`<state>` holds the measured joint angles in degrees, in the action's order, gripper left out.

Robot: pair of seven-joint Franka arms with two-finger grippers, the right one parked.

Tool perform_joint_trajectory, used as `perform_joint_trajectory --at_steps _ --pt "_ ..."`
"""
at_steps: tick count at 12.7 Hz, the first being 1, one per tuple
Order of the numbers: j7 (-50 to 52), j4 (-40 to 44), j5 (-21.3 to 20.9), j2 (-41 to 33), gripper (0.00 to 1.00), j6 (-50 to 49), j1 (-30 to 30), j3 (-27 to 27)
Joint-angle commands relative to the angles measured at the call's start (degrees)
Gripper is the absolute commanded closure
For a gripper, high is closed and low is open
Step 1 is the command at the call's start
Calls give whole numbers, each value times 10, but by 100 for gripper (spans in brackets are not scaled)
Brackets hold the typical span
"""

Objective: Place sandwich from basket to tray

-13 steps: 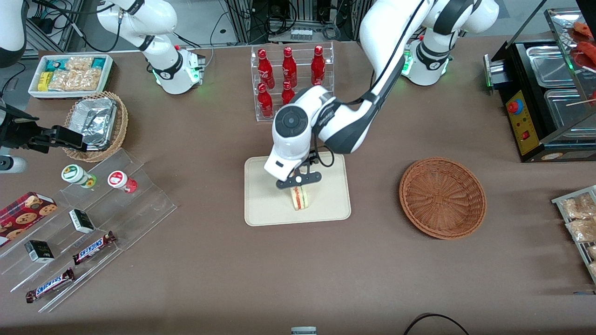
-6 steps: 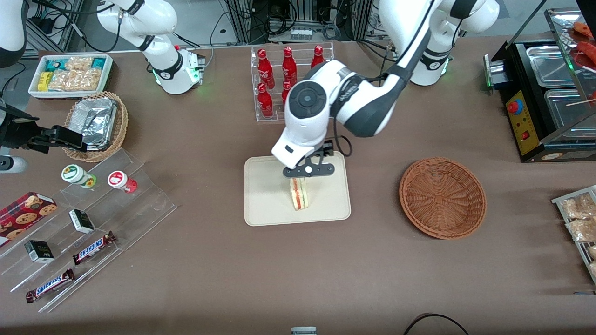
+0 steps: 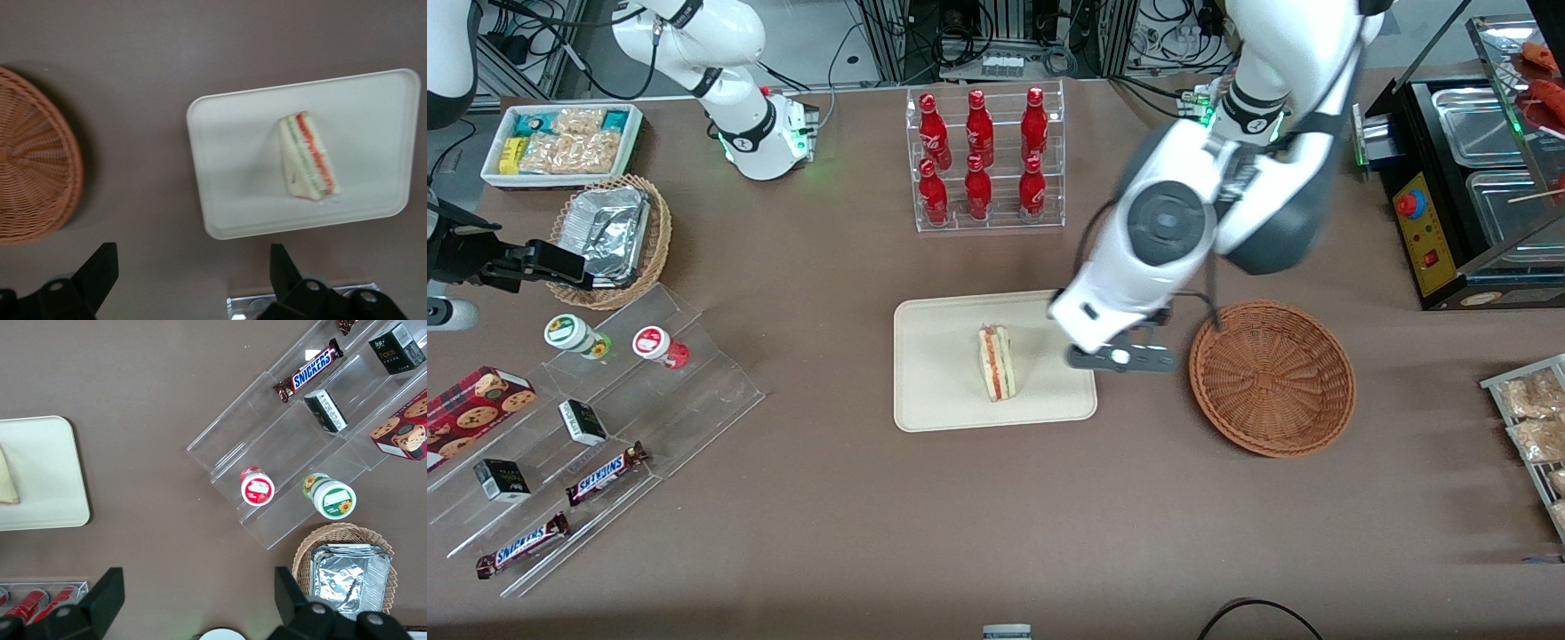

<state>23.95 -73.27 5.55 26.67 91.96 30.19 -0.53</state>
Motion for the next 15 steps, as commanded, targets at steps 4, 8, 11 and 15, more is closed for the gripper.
perform_joint_trajectory --at_steps 4,8,11,15 --pt "-174 -37 1 -58 0 -64 -131 4" --pt "-196 -92 -17 -121 0 -66 -181 4" --pt "-208 -108 -51 -147 0 -79 -183 4" --pt "-208 -129 -68 -184 0 -107 -184 4"
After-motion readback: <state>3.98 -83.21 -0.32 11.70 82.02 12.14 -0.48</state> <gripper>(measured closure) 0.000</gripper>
